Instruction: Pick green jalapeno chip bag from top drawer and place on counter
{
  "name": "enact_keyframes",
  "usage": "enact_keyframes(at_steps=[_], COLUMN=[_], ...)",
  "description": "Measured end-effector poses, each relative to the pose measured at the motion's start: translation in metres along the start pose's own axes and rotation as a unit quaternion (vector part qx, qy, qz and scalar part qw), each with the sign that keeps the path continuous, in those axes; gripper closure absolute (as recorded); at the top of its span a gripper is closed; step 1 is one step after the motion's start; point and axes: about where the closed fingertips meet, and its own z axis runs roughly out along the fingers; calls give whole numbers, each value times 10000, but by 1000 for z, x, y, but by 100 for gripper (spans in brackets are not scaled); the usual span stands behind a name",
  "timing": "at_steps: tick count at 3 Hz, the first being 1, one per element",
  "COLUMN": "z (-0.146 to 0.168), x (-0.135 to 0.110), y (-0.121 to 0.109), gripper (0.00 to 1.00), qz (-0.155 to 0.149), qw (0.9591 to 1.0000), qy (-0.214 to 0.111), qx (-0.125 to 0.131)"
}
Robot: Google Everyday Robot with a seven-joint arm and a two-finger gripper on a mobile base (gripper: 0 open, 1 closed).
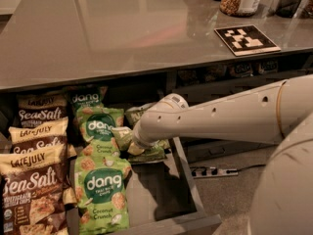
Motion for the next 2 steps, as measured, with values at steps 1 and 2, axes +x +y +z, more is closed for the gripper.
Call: enact_keyframes(at_steps=[1,2], z=[-1,-19], x=[-1,-2], y=[0,-6], gripper=[100,100], qz=[0,139], qw=[10000,9993], qy=[0,-340], qx=[0,51])
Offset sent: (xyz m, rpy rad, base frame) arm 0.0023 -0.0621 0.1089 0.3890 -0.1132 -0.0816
